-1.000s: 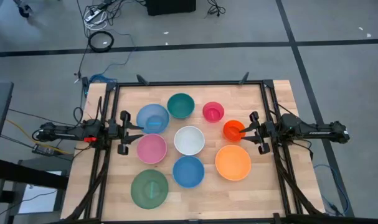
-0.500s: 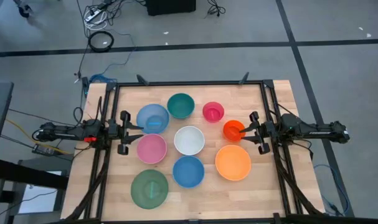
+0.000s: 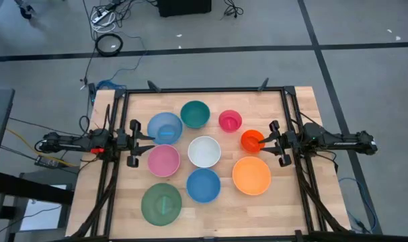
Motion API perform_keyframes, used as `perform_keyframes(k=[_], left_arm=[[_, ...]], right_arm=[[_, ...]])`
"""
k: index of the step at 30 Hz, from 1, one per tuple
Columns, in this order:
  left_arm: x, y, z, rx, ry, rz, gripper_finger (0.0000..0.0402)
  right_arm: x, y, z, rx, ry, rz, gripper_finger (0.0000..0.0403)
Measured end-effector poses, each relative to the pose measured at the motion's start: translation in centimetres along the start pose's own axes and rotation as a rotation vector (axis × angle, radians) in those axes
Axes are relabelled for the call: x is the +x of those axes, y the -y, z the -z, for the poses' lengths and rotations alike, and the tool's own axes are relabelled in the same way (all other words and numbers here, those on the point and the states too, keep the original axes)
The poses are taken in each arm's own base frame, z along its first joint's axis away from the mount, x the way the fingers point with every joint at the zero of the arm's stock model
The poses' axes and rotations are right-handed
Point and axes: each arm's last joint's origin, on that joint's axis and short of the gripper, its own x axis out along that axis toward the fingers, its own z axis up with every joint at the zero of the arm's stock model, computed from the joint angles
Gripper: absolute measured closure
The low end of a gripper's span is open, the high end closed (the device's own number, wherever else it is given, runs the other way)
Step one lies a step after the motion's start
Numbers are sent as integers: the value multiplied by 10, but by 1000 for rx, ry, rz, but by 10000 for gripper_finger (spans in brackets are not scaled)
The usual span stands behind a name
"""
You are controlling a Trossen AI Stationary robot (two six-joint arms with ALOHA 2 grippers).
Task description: Nest bowls inside each other
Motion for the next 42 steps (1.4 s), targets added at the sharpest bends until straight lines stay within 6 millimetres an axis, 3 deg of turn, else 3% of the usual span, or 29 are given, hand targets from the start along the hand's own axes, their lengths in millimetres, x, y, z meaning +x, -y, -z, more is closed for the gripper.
perform_keyframes(k=[28,42], left_arm=[[0,0,0,0,0,0,257],[0,0,-1,-6,8,-1,257]], right_arm=[[0,0,0,-1,3,1,288],[-1,1,-13,44,133,2,288]])
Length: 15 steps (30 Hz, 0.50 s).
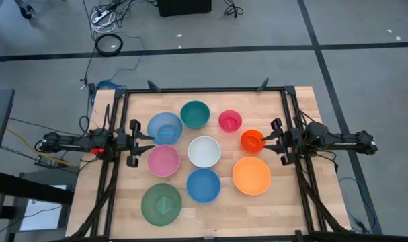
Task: Nest bowls inside each other
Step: Stack the light green bowl on top of the light blue bowl
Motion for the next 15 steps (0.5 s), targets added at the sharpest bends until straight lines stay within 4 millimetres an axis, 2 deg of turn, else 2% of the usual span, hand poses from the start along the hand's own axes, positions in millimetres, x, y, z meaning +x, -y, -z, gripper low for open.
perform_keyframes(k=[7,10,15], left_arm=[[0,-1,-7,-242,72,-9,257],[-1,-2,-12,-258,125,-19,257],[-2,-4,-22,-451,233,-12,257]], right_arm=[[-1,0,-11,221,118,7,288],[-2,0,-17,240,181,-3,288],[-2,0,-20,301,211,-17,288]])
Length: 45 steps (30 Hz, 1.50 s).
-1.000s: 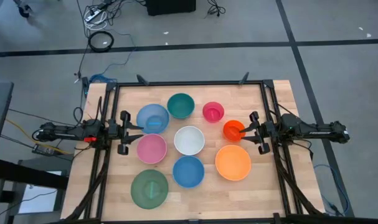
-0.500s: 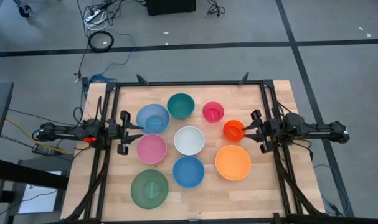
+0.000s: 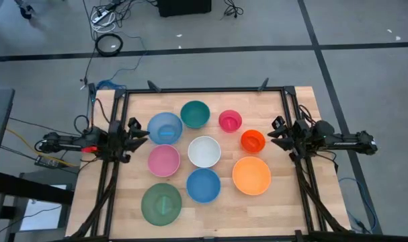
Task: Nest bowls inside each other
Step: Stack the light green bowl on top of the light blue bowl
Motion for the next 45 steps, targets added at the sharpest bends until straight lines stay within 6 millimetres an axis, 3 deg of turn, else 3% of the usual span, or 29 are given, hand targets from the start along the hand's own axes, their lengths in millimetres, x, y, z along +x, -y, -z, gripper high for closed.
perform_keyframes(k=[4,10,19,23,30,45], left_arm=[[0,2,-7,-56,81,2,257],[-1,2,-13,30,148,-22,257],[-1,1,-14,32,162,-64,257],[-1,0,-10,39,123,-78,257],[5,-6,-6,109,-135,-347,257],[53,16,-55,339,-723,-485,257]], right_arm=[[0,0,0,8,5,-5,288],[0,0,-1,21,9,-7,288],[0,-2,-5,21,50,-22,288],[0,1,-5,16,70,62,288],[-1,8,1,-4,42,243,288],[29,15,1,1,-260,406,288]])
